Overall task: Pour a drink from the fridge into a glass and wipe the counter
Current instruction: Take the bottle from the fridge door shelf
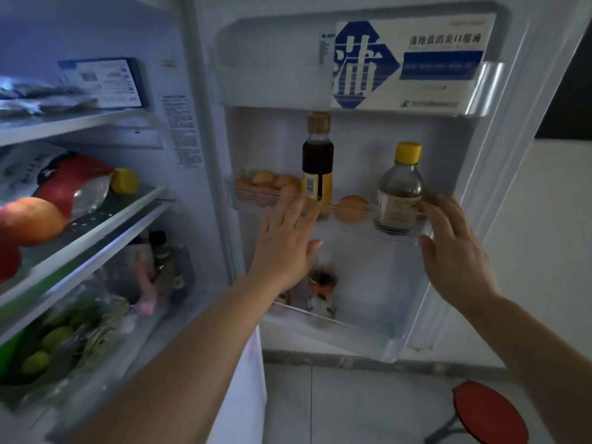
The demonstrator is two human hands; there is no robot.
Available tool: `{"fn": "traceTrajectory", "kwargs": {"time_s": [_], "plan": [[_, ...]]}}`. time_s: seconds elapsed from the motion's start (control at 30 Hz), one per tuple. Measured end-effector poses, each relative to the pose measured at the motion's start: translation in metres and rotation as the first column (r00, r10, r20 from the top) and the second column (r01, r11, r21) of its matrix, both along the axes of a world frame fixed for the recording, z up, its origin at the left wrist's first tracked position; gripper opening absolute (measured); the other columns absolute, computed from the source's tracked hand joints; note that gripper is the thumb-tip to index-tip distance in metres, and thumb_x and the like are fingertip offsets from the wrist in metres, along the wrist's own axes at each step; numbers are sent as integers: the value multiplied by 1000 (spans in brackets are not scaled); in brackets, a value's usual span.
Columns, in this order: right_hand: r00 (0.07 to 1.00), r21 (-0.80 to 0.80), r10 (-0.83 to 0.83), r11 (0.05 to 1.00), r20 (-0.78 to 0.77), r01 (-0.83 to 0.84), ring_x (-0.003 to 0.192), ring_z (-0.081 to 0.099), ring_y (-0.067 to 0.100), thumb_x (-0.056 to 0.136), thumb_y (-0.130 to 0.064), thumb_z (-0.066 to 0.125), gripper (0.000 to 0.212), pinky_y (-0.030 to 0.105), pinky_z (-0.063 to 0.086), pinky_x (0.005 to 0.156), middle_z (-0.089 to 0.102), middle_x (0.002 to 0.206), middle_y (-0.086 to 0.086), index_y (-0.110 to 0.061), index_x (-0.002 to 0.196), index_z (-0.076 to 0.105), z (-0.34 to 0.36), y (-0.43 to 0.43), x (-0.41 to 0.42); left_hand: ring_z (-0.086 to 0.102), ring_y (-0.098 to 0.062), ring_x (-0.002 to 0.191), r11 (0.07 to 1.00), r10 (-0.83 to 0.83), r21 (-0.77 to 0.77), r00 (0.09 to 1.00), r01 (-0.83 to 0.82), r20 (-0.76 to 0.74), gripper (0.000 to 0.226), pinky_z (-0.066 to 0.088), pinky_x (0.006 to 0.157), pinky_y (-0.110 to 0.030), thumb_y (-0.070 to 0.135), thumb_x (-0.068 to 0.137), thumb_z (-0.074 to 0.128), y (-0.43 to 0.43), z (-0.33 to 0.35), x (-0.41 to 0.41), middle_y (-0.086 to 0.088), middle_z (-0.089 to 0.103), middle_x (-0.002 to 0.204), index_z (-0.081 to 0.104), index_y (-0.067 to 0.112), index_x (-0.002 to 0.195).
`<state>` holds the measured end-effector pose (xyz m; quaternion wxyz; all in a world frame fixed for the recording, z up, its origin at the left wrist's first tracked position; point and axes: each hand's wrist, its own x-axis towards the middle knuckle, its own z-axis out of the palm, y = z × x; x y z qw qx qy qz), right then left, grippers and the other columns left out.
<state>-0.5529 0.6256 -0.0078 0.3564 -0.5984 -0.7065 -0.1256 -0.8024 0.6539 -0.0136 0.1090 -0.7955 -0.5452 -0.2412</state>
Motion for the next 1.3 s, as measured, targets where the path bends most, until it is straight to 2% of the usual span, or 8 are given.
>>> {"fn": "traceTrajectory", "kwargs": {"time_s": [0.07,0.2,0.37,0.47,0.67,0.8,0.93,1.3], "plan": [[1000,-2,-30,1000,-7,30,138,29,37,84,-1,57,56,60,38,103,32,148,18,-4,137,38,0,6,1,29,-44,139,999,-14,47,1000,15,-21,60,29,107,-59,38,91,48,9,-6,0,-17,32,152,34,14,144],[994,45,-64,997,-84,67,132,36,44,85,0,57,60,62,40,99,27,150,21,-6,139,32,-6,9,-5,31,-46,138,992,-57,114,998,60,-26,63,30,106,-60,35,89,56,22,-17,-1,-19,33,151,34,14,144],[969,143,-112,979,-222,146,129,37,46,83,-3,62,64,61,43,95,30,146,26,-14,137,30,-44,-8,-27,37,-42,136,978,-98,178,993,108,-66,58,38,102,-56,40,89,39,29,-25,-9,-18,36,150,32,16,141],[969,46,-119,990,-217,132,125,43,44,82,-7,64,58,58,44,94,38,141,25,-8,134,39,-75,-15,-50,44,-39,131,975,-109,187,992,118,-55,53,40,102,-53,37,88,44,29,-37,-17,-18,43,145,40,14,136],[988,-450,-89,893,-127,23,134,35,28,88,-26,60,63,41,33,110,33,148,10,-15,143,31,-120,15,-83,50,-36,127,998,-45,-50,995,41,-85,51,45,102,-52,34,89,52,19,-79,-35,-13,52,138,44,14,135],[968,-571,-97,819,-233,-56,129,39,34,84,-28,65,73,43,37,105,34,145,14,-11,144,26,-128,40,-96,27,-25,141,945,47,-317,993,-79,-107,58,25,116,-44,37,96,44,7,-100,-42,-3,31,152,26,19,148],[932,-602,-131,791,-337,-107,121,47,40,75,-34,74,84,48,45,97,39,139,20,-12,142,28,-134,63,-104,30,-21,138,893,103,-426,987,-147,-126,56,27,115,-39,39,97,42,-3,-122,-47,1,34,150,22,23,146],[793,-485,-136,847,-594,-218,104,60,35,64,-18,81,71,40,49,86,63,116,16,-10,125,46,-151,95,-114,43,-22,131,780,222,-549,953,-301,-207,54,34,110,-36,39,97,42,-35,-148,-55,-2,44,143,27,19,145]]}}
